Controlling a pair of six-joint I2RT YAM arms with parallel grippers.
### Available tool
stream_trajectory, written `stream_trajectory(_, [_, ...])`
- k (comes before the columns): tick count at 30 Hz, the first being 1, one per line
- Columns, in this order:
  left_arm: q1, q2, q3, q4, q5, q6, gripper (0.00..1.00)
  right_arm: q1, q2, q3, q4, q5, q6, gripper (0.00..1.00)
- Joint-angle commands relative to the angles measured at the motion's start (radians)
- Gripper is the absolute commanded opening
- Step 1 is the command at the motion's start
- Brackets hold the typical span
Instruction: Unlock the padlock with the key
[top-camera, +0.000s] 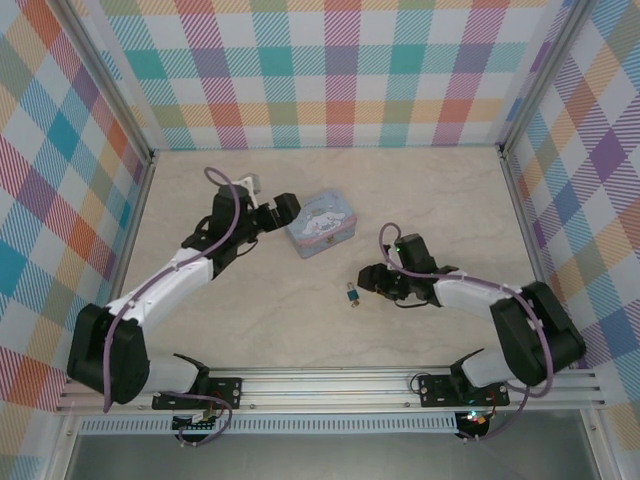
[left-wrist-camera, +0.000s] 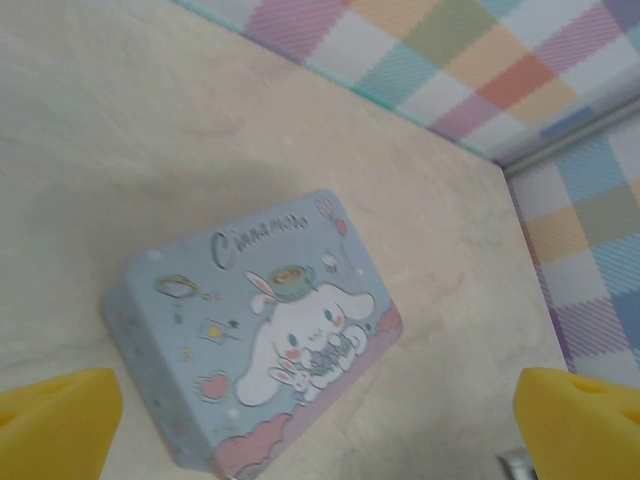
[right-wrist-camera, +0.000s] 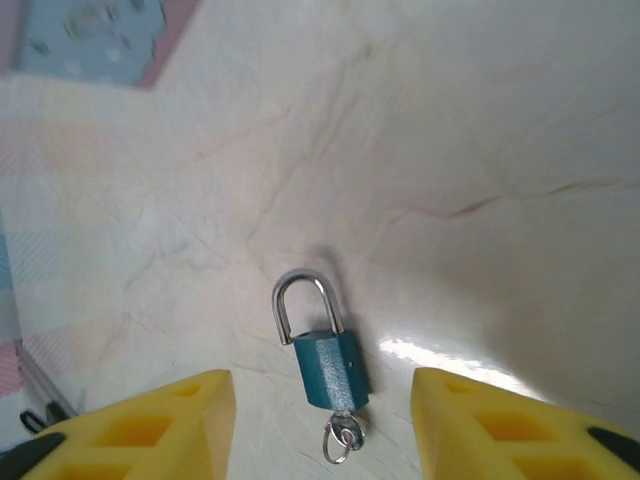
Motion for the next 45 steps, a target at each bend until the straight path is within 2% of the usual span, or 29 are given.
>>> stream_trajectory(1, [0.063,-0.075,-0.061,-0.076,-0.098,0.055,1.0,-0.077,-0.097,0.048,-0.13,0.09,-0.13,0.55])
stream_trajectory(4, [0.112,-0.143,-0.106,-0.091,-0.197,0.144,1.0,-0.161,-0.179,0.089,-0.207,0.174,-0.236,0.65])
stream_trajectory(6, [0.142,-0.174,-0.131,-0.088,-0.269,0.223,1.0,-0.22,-0.225,0.095,-0.205,0.224,-0.306,0.76])
stream_trajectory(9, [0.19,-0.187,-0.169,-0.053,-0.335,0.306,1.0,-0.307,-0.285,0.068,-0.137,0.321,-0.413,0.99])
stream_trajectory(13, [0.241,-0.185,-0.272,0.114,-0.36,0.341,1.0,-0.403,-0.32,-0.02,0.07,0.353,-0.553,1.0])
stream_trajectory(16, [0.26,-0.169,-0.339,0.217,-0.385,0.385,1.0,-0.446,-0.28,-0.092,0.271,0.349,-0.592,1.0])
stream_trajectory(22, [0.273,-0.117,-0.438,0.401,-0.37,0.46,1.0,-0.456,-0.092,-0.196,0.684,0.307,-0.645,1.0])
stream_trajectory(30, [0.299,0.036,-0.502,0.65,-0.294,0.552,1.0,-0.473,0.183,-0.246,1.042,0.238,-0.658,1.0])
stream_trajectory(32, [0.311,0.089,-0.509,0.702,-0.247,0.556,1.0,-0.477,0.157,-0.191,0.885,0.245,-0.66,1.0])
stream_trajectory(34, [0.316,0.151,-0.529,0.782,-0.219,0.563,1.0,-0.475,0.168,-0.149,0.825,0.267,-0.651,1.0])
stream_trajectory(37, [0.318,0.266,-0.551,0.921,-0.196,0.568,1.0,-0.474,0.166,-0.151,0.826,0.267,-0.653,1.0])
stream_trajectory(38, [0.317,0.276,-0.546,0.926,-0.182,0.573,1.0,-0.475,0.167,-0.153,0.831,0.264,-0.653,1.0])
stream_trajectory(40, [0.319,0.268,-0.502,0.831,-0.203,0.566,1.0,-0.475,0.167,-0.151,0.827,0.26,-0.657,1.0])
stream_trajectory(45, [0.319,0.269,-0.499,0.82,-0.198,0.565,1.0,-0.466,0.167,-0.147,0.82,0.262,-0.666,1.0])
